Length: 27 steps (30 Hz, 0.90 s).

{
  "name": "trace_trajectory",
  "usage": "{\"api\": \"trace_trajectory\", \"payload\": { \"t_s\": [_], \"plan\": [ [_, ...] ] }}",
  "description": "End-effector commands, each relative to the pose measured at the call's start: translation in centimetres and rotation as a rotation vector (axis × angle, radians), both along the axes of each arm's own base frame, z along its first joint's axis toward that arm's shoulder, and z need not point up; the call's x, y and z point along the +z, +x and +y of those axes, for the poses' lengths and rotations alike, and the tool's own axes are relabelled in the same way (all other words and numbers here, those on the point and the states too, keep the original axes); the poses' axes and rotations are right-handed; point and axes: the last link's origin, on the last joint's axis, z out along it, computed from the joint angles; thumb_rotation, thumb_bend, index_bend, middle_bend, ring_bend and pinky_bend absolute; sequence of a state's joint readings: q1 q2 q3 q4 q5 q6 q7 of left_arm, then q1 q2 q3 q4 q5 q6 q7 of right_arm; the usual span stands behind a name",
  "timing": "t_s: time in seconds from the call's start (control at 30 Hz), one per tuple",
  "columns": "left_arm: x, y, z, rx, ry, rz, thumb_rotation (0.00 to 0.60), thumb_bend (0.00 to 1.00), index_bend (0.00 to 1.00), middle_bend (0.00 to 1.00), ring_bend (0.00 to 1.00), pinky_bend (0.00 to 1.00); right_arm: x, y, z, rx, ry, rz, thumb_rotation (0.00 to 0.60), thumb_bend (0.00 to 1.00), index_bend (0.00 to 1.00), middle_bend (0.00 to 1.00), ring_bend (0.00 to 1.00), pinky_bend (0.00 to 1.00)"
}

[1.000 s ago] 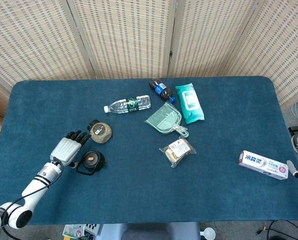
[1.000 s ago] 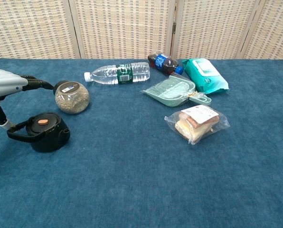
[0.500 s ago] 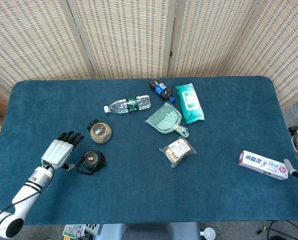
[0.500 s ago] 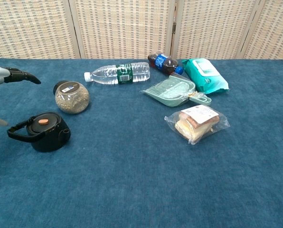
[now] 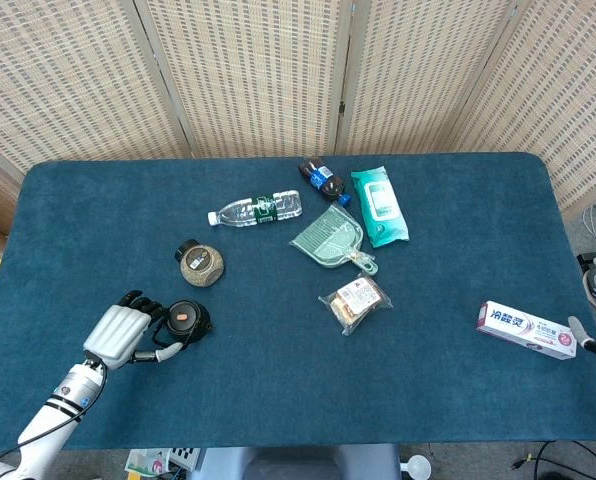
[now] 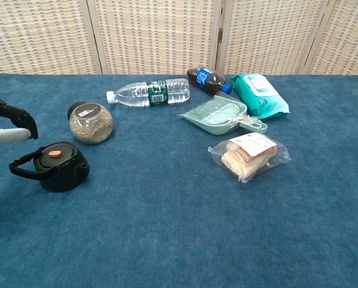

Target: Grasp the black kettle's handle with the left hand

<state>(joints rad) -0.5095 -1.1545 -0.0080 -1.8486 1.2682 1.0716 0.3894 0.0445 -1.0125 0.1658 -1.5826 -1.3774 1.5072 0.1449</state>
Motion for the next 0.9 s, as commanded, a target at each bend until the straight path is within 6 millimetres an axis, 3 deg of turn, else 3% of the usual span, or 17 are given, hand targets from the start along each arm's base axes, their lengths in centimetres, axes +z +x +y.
{"api": "trace_trajectory", "payload": {
  "t_s": [0.03, 0.27, 0.9],
  "plan": [
    [-0.7, 0.3, -0.6, 0.009, -0.019, 0.002, 0.0, 0.12, 0.31, 0.31, 0.22, 0.08, 0.2, 0.0, -0.1, 0.003, -0.006, 0.005, 0.6, 0.28, 0.12, 0.18, 0.14, 0.03],
    [-1.3, 0.9, -1.6, 0.014, -0.027, -0.003, 0.0, 0.11, 0.31, 0.32, 0.23, 0.06, 1.1, 0.3, -0.6, 0.022, -0.026, 0.022, 0.6, 0.28, 0.12, 0.18, 0.14, 0.03],
    [-2.9, 0.9, -2.7, 0.001, -0.03, 0.037, 0.0, 0.11, 0.35, 0.36, 0.24, 0.06, 1.2, -0.1, -0.2, 0.01, -0.025, 0.006, 0.6, 0.28, 0.12, 0.18, 0.14, 0.03]
  ]
}}
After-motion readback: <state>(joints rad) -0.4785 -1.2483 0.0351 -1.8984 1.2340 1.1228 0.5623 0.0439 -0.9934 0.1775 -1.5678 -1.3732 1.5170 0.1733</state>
